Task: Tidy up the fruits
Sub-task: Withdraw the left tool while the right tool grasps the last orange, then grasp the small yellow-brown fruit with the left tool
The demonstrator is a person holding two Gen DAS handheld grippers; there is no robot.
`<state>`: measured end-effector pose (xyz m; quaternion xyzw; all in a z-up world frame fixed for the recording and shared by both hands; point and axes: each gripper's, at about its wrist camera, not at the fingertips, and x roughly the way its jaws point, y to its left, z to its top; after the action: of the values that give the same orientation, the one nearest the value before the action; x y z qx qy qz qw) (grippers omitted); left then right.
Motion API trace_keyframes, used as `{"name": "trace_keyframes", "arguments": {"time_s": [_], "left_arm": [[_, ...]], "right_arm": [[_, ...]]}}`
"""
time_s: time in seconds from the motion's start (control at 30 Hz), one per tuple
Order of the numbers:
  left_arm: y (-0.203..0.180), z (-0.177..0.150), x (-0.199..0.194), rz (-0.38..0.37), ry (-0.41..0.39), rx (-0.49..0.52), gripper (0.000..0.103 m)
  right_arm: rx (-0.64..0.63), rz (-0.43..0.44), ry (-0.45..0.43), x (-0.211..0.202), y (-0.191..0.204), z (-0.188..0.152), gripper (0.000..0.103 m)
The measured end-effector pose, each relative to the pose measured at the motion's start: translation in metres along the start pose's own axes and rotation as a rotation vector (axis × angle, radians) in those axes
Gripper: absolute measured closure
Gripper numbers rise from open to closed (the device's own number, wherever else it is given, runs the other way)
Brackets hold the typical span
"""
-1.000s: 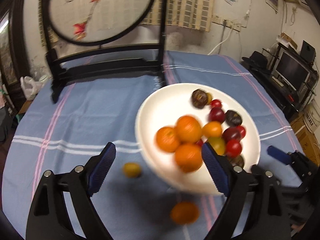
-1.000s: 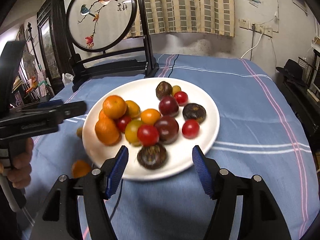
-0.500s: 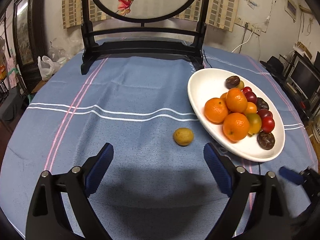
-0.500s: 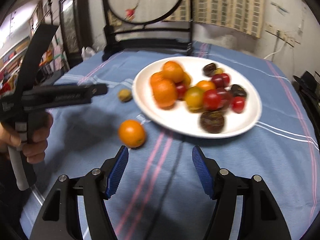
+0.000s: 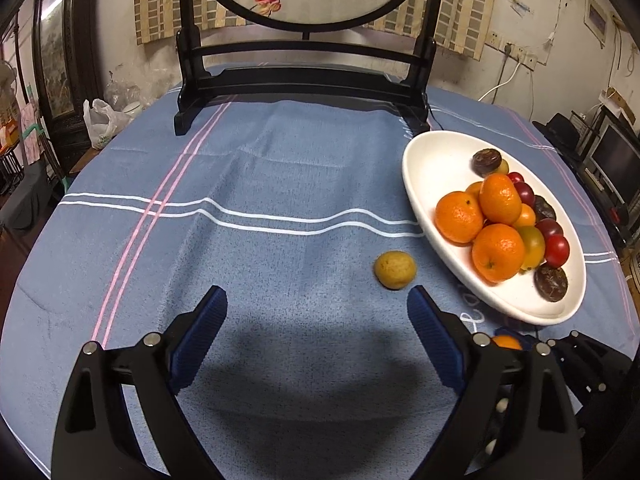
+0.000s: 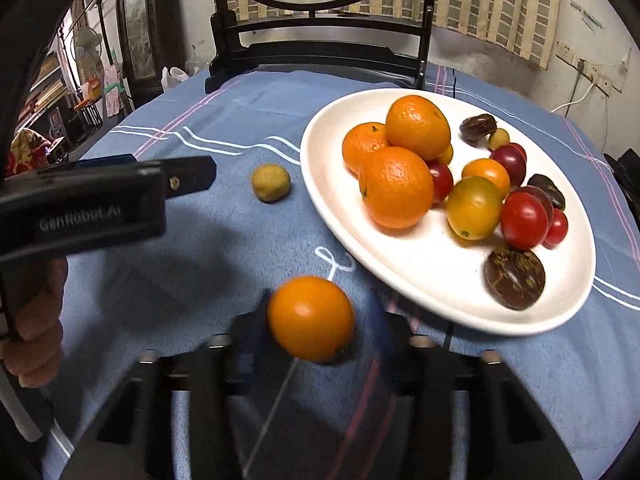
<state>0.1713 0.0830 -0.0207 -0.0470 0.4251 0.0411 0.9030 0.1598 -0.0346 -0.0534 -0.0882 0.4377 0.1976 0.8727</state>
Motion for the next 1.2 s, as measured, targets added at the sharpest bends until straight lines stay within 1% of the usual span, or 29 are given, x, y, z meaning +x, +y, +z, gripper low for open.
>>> {"name": "trace_keyframes", "arguments": {"time_s": [0.13,0.3,0.47,0.53,0.57,0.67,0.73,0.8,0.83,0.87,0.93,1.03,1.1,1.2], "left_arm": [[-0.001,-0.002,0.006,0.006,0.012,0.005,0.014],[-0.008,-0.006,0.013,0.002,0.017,0.03,0.014],[-0.024,-0.009,0.013,-0.014,0.004,0.089,0.015],[-0.029,-0.009,0.017,-0.032,0.021,0.095,0.022],[-0.032,-0.009,0.021,-0.032,0.035,0.096,0.024],[-0.04,-0.007,0.031,-0.007,0.037,0.103,0.031],[-0.047,-0.005,0.041,0.007,0.05,0.124,0.041],[-0.051,-0.003,0.046,0.013,0.047,0.136,0.046],[-0.054,0.0,0.047,0.015,0.035,0.147,0.053],[-0.058,0.002,0.049,0.011,0.029,0.162,0.057],[-0.063,0.004,0.051,0.005,0.022,0.19,0.074],[-0.067,0.004,0.049,0.028,0.012,0.223,0.075],[-0.067,0.002,0.04,0.037,-0.012,0.217,0.075],[-0.066,-0.001,0.019,0.002,-0.014,0.199,0.075]], "right_arm": [[0.013,0.03,-0.002,-0.007,-0.004,-0.005,0.065],[0.028,0.038,-0.005,-0.023,-0.021,-0.022,0.065],[0.073,0.061,-0.014,-0.039,-0.041,-0.036,0.065],[0.09,0.082,-0.02,-0.042,-0.046,-0.039,0.064],[0.098,0.092,-0.02,-0.042,-0.048,-0.039,0.064],[0.106,0.127,-0.027,-0.044,-0.051,-0.039,0.065],[0.109,0.148,-0.03,-0.047,-0.053,-0.039,0.065],[0.118,0.168,-0.033,-0.049,-0.054,-0.038,0.065],[0.118,0.175,-0.036,-0.051,-0.055,-0.038,0.064],[0.116,0.181,-0.041,-0.053,-0.054,-0.037,0.065],[0.114,0.186,-0.05,-0.056,-0.054,-0.037,0.065],[0.119,0.199,-0.054,-0.059,-0.055,-0.037,0.065],[0.122,0.201,-0.063,-0.062,-0.056,-0.036,0.065],[0.131,0.191,-0.091,-0.07,-0.058,-0.036,0.065]]}}
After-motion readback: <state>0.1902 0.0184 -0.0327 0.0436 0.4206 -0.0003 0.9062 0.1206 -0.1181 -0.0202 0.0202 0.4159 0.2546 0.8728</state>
